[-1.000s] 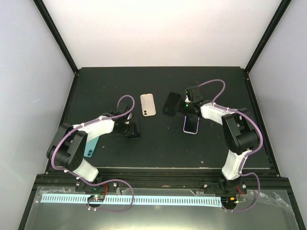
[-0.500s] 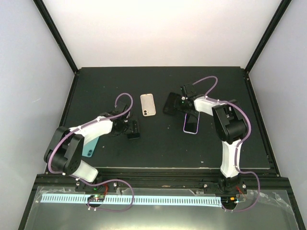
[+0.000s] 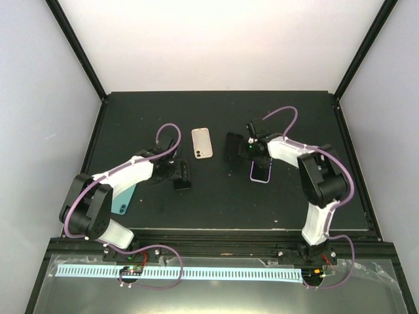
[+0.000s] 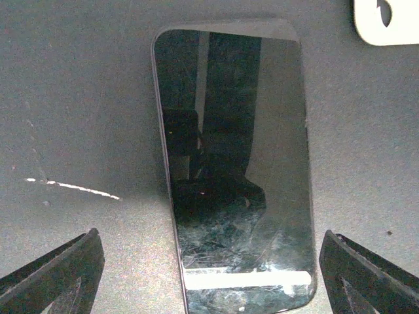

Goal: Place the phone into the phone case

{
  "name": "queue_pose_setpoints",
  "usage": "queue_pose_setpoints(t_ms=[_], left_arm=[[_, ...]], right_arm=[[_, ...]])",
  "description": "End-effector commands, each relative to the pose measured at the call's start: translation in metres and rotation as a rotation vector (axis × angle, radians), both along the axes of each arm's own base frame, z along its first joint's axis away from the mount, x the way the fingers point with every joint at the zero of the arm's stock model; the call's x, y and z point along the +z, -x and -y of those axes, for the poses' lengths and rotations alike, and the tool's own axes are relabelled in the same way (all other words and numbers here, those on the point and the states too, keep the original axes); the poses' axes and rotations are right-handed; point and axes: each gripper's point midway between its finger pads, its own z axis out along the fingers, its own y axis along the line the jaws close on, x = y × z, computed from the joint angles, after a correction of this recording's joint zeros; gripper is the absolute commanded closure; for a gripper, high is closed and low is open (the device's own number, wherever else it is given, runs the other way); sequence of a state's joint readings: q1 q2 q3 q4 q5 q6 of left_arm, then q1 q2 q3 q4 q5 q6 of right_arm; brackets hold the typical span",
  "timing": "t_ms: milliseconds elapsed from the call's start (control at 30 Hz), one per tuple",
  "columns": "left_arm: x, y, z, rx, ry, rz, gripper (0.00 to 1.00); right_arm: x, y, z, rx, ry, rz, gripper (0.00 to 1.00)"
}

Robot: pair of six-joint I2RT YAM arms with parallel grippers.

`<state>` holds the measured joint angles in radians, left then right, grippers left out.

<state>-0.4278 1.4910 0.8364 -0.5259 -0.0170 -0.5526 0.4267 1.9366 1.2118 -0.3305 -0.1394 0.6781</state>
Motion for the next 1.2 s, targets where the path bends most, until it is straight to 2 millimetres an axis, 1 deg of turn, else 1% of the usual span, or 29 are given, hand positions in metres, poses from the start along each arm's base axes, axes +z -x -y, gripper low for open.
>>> queue_pose_setpoints(t_ms=[0,133,233,300,433,533,633,733,867,933,1033,1167], left_arm=[[0.028,-0.016,0.004,-0.005,-0.007,0.070,0.08],[0.029,-0.025,0.007,-0.001,-0.008,0.078,0.07],[0.022,-0.034,0.014,-0.006,0.000,0.057,0.04],[0.016,-0.038,0.015,-0.004,-0.015,0.034,0.01],[0.009,-0.043,0.013,0.000,-0.056,0.012,0.01],[0.000,-0.044,0.012,0.007,-0.071,-0.013,0.01],[-0.010,-0.043,0.012,0.015,-0.080,-0.041,0.01],[-0.019,-0.041,0.013,0.022,-0.080,-0.060,0.02],[-0.022,-0.040,0.015,0.024,-0.084,-0.066,0.04],[-0.023,-0.040,0.016,0.027,-0.093,-0.065,0.05],[-0.028,-0.038,0.017,0.031,-0.094,-0.077,0.05],[-0.034,-0.035,0.019,0.031,-0.110,-0.090,0.06]], right_arm=[[0.036,0.029,0.006,0.047,0.012,0.052,0.98],[0.044,0.067,0.005,0.083,0.002,0.063,0.97],[0.042,0.100,-0.001,0.129,0.000,0.057,0.97],[0.035,0.124,-0.005,0.161,-0.009,0.033,0.96],[0.025,0.161,-0.016,0.218,0.012,0.022,0.96],[0.011,0.187,-0.027,0.249,0.020,-0.010,0.95],[0.001,0.201,-0.033,0.245,0.015,-0.026,0.95],[0.002,0.208,-0.042,0.248,0.007,-0.016,0.95],[0.002,0.211,-0.054,0.249,0.004,-0.009,0.94],[0.002,0.208,-0.056,0.242,0.046,0.007,0.94],[0.004,0.206,-0.064,0.244,0.047,0.007,0.94],[0.008,0.207,-0.076,0.251,0.033,0.006,0.90]])
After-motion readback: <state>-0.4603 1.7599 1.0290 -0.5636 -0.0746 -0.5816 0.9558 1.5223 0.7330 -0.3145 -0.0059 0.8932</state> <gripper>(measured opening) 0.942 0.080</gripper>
